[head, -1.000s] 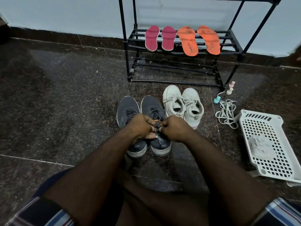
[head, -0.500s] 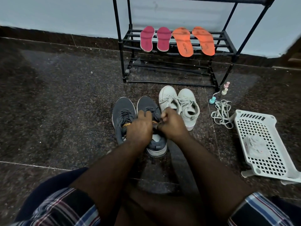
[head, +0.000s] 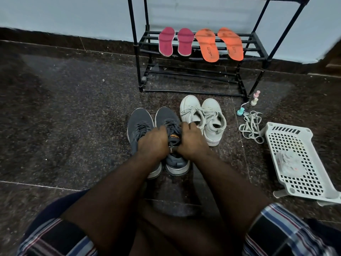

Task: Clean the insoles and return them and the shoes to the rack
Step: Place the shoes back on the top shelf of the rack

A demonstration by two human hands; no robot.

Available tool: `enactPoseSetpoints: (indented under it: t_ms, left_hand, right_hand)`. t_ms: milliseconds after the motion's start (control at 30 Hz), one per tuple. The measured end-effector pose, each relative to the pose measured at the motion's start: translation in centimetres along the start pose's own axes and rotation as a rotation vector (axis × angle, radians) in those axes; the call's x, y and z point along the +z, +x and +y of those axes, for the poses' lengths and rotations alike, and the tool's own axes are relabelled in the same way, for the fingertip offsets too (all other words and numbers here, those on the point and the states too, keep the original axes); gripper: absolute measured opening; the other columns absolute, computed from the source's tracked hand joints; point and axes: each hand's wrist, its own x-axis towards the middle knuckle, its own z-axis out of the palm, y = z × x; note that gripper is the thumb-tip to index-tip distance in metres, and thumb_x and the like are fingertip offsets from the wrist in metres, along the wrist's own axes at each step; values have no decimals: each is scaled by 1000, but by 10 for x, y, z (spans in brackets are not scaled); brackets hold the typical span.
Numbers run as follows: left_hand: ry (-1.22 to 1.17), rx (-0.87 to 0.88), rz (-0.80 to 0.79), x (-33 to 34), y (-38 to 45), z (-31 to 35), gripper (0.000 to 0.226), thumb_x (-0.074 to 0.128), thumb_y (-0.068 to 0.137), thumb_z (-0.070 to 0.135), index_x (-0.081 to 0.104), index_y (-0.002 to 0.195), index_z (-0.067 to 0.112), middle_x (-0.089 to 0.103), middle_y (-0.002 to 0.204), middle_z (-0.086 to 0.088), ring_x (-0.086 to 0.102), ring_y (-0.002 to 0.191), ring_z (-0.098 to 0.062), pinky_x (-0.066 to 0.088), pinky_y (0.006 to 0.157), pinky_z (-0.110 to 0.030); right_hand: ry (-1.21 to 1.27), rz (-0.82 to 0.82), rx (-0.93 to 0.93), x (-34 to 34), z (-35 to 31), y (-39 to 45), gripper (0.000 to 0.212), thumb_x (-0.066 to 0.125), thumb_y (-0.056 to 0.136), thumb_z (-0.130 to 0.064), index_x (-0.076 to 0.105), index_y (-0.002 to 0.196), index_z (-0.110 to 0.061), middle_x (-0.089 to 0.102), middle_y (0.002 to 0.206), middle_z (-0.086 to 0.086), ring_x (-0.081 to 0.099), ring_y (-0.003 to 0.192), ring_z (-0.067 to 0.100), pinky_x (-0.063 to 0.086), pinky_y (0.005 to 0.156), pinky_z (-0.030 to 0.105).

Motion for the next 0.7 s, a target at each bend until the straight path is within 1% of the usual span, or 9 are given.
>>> enactPoseSetpoints:
  t_ms: [67,200,267,333,400,433,500,600,700]
  left_hand:
    - [-41,-5,-55,-2,0,-4,31,62,89,26,55,117,15,61,115,-11,61,107,-33,50,82,-43]
    - [-106,52,-114,-4,1,-12,42,63,84,20,59,126,22,62,105,-10,63,98,-32,53,80,-42]
    - [-198,36,-116,-5,-1,-16,41,66,81,18,63,122,22,62,101,-8,63,94,-29,54,79,-42]
    - [-287,-50,25,-11,-4,-22,24,67,80,16,66,103,23,60,102,-5,62,96,-27,52,78,-39]
    - [-319,-236,157,-20,-7,-32,27,69,81,24,61,106,23,55,113,-8,57,105,-29,51,83,-39]
    - [-302,-373,137,-22,-8,-39,44,72,80,33,57,119,19,52,122,-12,55,113,-32,50,90,-42]
    - [-248,-559,-62,-27,-15,-52,70,76,78,47,54,131,7,53,131,-18,55,120,-35,50,94,-41]
    - [-414,-528,-352,-23,-26,-51,46,74,87,28,65,120,-2,67,119,-23,66,110,-37,52,75,-35]
    - [-418,-478,-370,-27,-32,-45,40,64,93,17,60,126,-6,65,123,-27,66,108,-40,55,78,-42]
  right_hand:
    - [-31,7,49,7,-7,6,68,70,73,-45,40,125,-13,47,119,14,52,106,38,49,80,46]
    - [-6,25,216,15,-12,14,44,62,84,-28,38,118,-13,48,119,15,57,106,40,49,79,45]
    - [80,-3,265,15,-9,13,51,66,80,-26,39,121,-12,48,121,17,56,109,40,48,84,44]
    - [208,-57,297,8,-4,12,68,74,72,-25,40,129,-13,49,124,17,55,113,38,49,91,41]
    - [320,-111,365,0,4,8,80,80,63,-24,41,133,-13,53,125,14,56,112,33,51,91,38]
    - [358,-144,419,-3,7,4,81,80,61,-26,42,132,-14,56,123,13,58,110,32,52,89,38]
    - [425,-240,530,-6,5,-7,78,79,58,-35,43,124,-15,59,116,12,62,100,32,56,79,41]
    - [590,-323,607,-1,-9,-25,60,74,67,-31,44,117,-16,58,108,12,65,83,32,57,52,40]
    - [644,-208,581,10,-13,-28,53,65,64,-26,51,115,-20,61,108,12,65,88,33,60,59,49]
